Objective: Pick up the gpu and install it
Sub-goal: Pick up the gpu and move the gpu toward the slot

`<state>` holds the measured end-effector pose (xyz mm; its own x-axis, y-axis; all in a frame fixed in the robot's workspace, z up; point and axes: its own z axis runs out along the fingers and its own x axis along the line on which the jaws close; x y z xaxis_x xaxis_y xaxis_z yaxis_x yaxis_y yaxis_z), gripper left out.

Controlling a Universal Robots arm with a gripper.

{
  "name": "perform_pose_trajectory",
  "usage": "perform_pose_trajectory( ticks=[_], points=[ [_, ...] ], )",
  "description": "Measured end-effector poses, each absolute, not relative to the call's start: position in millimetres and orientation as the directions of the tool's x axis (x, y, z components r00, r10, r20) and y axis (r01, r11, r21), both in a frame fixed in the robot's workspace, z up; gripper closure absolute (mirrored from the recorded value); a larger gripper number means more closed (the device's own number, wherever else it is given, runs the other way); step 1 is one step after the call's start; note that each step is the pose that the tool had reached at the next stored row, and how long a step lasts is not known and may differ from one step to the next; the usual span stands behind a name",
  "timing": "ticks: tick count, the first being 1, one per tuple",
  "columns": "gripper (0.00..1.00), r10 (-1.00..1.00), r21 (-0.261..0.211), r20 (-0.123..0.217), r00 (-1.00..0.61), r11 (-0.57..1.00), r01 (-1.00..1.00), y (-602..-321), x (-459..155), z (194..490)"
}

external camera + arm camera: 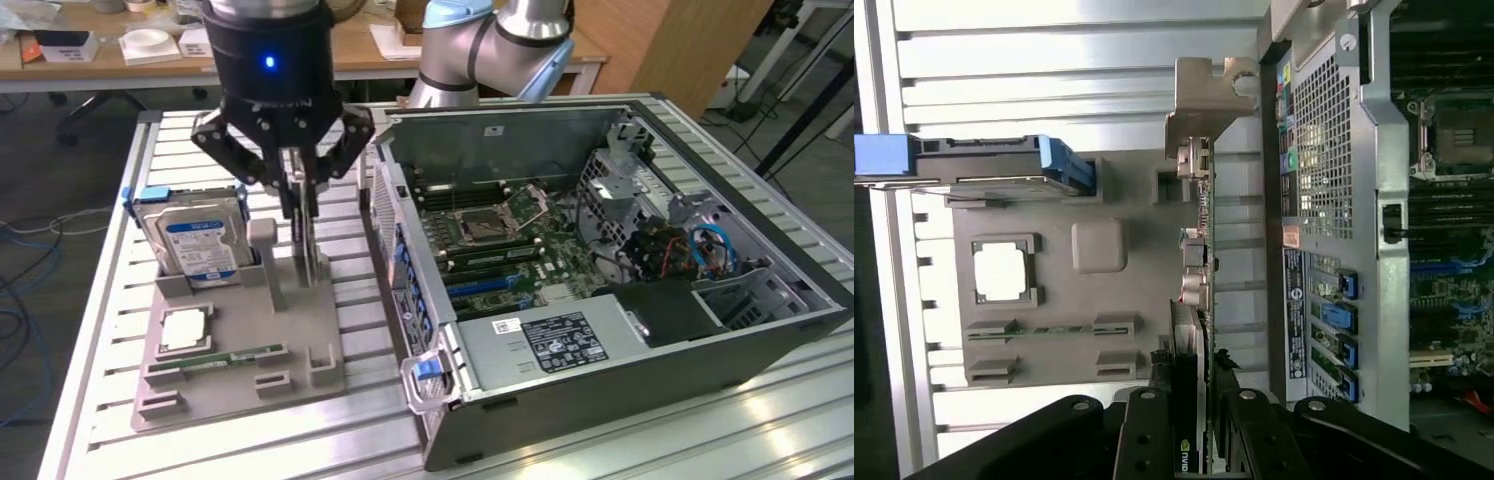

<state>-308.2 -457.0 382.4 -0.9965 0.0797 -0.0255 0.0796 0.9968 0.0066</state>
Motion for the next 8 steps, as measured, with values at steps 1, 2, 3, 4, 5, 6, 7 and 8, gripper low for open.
perform_pose_trajectory(
  ticks=[1,2,3,4,5,6,7,8],
  points=[
    [0.74,0.08,0.007,-0.026,-0.996,0.997,0.08,-457.0,-308.2,386.8],
    [0.74,0.08,0.007,-0.026,-0.996,0.997,0.08,-457.0,-308.2,391.3],
    [0.74,0.08,0.007,-0.026,-0.996,0.997,0.08,-457.0,-308.2,395.8],
    [0.74,0.08,0.007,-0.026,-0.996,0.997,0.08,-457.0,-308.2,400.3],
    [0.74,0.08,0.007,-0.026,-0.996,0.997,0.08,-457.0,-308.2,404.8],
    [0.74,0.08,0.007,-0.025,-0.996,0.997,0.08,-457.0,-308.2,409.7],
    [0.74,0.08,0.007,-0.025,-0.996,0.997,0.08,-457.0,-308.2,414.2],
    [0.74,0.08,0.007,-0.025,-0.996,0.997,0.08,-457.0,-308.2,418.7]
  ],
)
